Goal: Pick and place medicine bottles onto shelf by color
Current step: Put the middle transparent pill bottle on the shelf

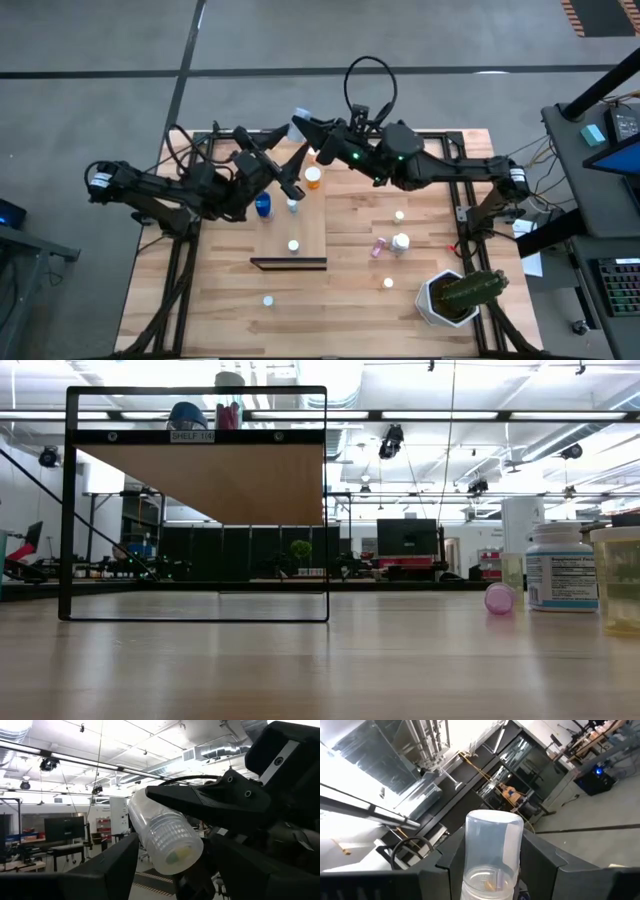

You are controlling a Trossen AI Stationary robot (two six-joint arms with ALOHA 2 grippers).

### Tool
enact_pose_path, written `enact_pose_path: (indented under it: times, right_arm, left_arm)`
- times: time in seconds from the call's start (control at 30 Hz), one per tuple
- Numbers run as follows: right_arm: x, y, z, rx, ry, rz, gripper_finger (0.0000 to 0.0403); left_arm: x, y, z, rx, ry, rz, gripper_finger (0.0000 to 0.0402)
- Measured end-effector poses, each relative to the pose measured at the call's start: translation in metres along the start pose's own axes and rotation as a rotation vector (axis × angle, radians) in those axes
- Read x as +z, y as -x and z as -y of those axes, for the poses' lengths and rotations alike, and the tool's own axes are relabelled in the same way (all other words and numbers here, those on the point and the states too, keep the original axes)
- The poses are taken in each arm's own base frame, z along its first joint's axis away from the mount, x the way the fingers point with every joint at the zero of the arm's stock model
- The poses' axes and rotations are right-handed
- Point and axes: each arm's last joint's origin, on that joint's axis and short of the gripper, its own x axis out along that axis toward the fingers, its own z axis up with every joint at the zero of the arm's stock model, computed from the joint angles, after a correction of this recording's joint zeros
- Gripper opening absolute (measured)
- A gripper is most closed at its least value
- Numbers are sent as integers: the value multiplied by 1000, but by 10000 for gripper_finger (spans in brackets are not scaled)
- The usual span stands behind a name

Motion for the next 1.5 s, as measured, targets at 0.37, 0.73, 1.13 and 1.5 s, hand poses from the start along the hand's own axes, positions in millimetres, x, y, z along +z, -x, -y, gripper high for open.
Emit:
enact_pose_path:
  times: [0.37, 0.73, 1.13, 1.5]
  right_arm:
    - [-1, -1, 1, -11, 12, 12, 144]
    - [-1, -1, 1, -16, 8, 11, 165]
    - [26, 15, -5, -71, 118, -38, 264]
    - [64, 61, -5, -273, 218, -250, 264]
  left_arm:
    - [0, 0, -1, 25, 9, -11, 168]
    - [0, 0, -1, 39, 30, -20, 123]
    - [19, 18, -14, 57, -38, -139, 130]
    - [48, 45, -74, 38, 42, -432, 120]
